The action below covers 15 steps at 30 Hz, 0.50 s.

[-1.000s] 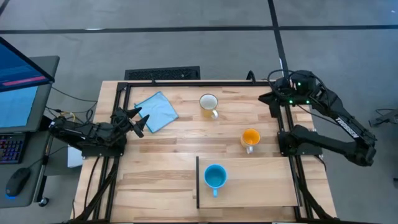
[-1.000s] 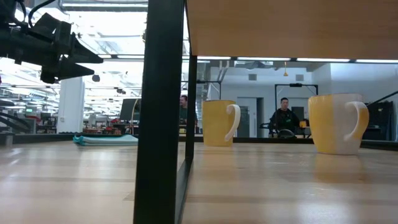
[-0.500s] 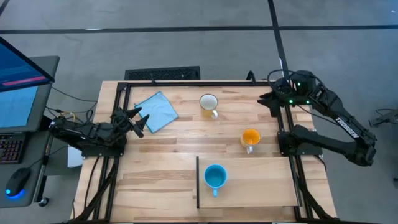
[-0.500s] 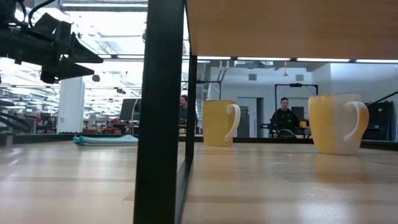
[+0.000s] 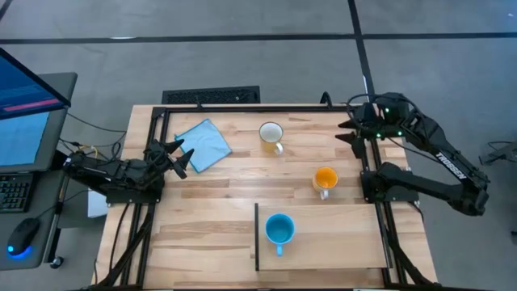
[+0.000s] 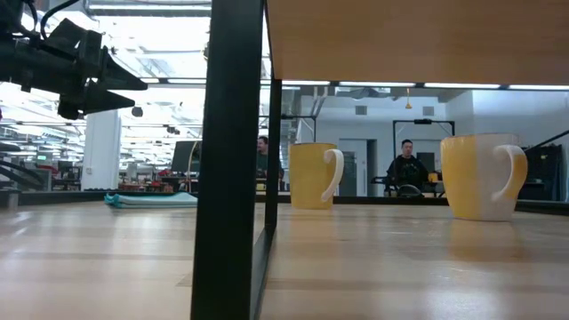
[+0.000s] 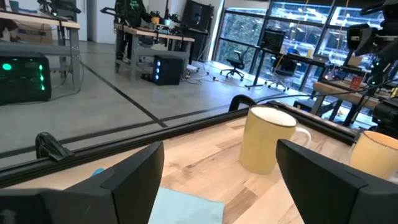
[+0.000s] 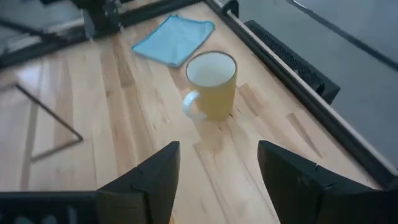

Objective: Stack small to large cups/mugs on shelf
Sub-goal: Put the yellow mug on the shelf

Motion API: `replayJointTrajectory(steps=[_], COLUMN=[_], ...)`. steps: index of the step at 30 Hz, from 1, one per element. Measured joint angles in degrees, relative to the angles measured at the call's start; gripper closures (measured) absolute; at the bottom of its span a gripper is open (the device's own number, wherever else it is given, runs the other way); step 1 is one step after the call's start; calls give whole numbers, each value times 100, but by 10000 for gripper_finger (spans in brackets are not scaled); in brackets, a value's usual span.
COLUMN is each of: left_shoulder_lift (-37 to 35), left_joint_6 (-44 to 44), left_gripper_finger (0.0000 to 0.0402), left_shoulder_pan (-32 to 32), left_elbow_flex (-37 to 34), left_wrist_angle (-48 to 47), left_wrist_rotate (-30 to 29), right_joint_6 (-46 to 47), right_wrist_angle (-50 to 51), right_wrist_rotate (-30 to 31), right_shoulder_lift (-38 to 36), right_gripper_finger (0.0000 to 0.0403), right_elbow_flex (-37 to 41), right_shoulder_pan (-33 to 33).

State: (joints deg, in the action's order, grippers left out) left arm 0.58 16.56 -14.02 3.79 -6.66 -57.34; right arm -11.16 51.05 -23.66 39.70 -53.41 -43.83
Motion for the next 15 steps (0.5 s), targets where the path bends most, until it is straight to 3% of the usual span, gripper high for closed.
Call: replayJointTrajectory(steps=[6, 10, 15], left_shoulder_lift=[0, 1, 0], left_joint_6=[0, -116, -370], left_gripper_finger=[100, 100, 100], left_shoulder_pan=[1, 1, 0], left_elbow_flex=[2, 2, 2], left_wrist_angle=[-4, -15, -22], left_wrist_rotate=[-1, -4, -4], right_joint_6=[-299, -296, -242], right_wrist_angle=[450, 995, 1427], right_wrist_rotate=[29, 454, 616], right_shoulder_lift=[87, 164, 328], right_gripper_finger=[165, 166, 166], right_elbow_flex=[0, 0, 2], right_shoulder_pan=[0, 57, 574])
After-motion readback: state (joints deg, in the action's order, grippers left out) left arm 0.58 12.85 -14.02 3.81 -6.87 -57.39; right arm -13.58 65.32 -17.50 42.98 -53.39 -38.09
